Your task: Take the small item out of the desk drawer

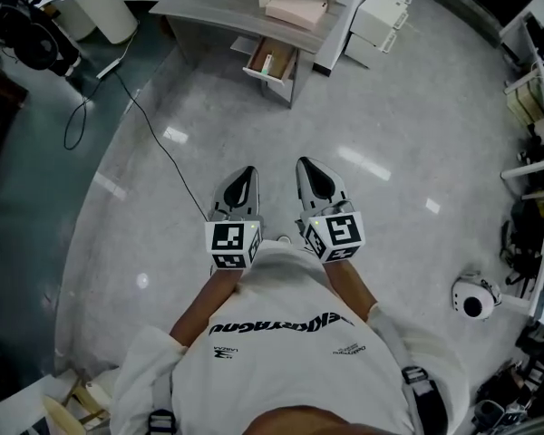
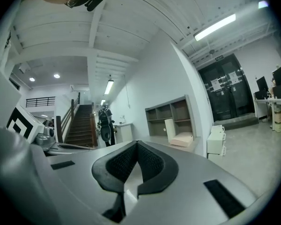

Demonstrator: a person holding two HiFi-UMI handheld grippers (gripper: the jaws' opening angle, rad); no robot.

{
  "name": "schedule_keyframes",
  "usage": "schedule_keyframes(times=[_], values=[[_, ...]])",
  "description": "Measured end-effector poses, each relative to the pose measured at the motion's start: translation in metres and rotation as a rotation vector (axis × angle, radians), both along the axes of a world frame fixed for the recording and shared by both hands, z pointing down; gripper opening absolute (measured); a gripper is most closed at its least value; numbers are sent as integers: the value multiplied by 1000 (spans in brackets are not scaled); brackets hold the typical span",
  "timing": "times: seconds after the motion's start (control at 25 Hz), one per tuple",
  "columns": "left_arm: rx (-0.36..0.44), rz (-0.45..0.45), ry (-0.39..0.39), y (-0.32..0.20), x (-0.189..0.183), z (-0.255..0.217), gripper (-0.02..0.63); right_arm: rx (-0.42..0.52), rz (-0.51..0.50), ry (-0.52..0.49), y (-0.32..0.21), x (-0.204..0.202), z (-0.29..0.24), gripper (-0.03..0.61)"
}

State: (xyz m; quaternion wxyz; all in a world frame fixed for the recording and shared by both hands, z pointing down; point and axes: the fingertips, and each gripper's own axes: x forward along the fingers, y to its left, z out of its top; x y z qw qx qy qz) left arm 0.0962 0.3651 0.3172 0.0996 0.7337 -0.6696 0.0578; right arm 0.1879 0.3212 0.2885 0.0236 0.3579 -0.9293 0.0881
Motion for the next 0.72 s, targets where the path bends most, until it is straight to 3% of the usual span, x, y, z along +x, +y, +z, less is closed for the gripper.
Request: schedule_keyframes(times=[0.4, 0.72], values=[[-48, -60, -3, -1, -3, 21, 17, -14, -23, -3, -13, 3, 16, 32], [-32, -40, 22, -50, -23, 29, 17, -20, -20, 20, -58, -16, 26, 32]])
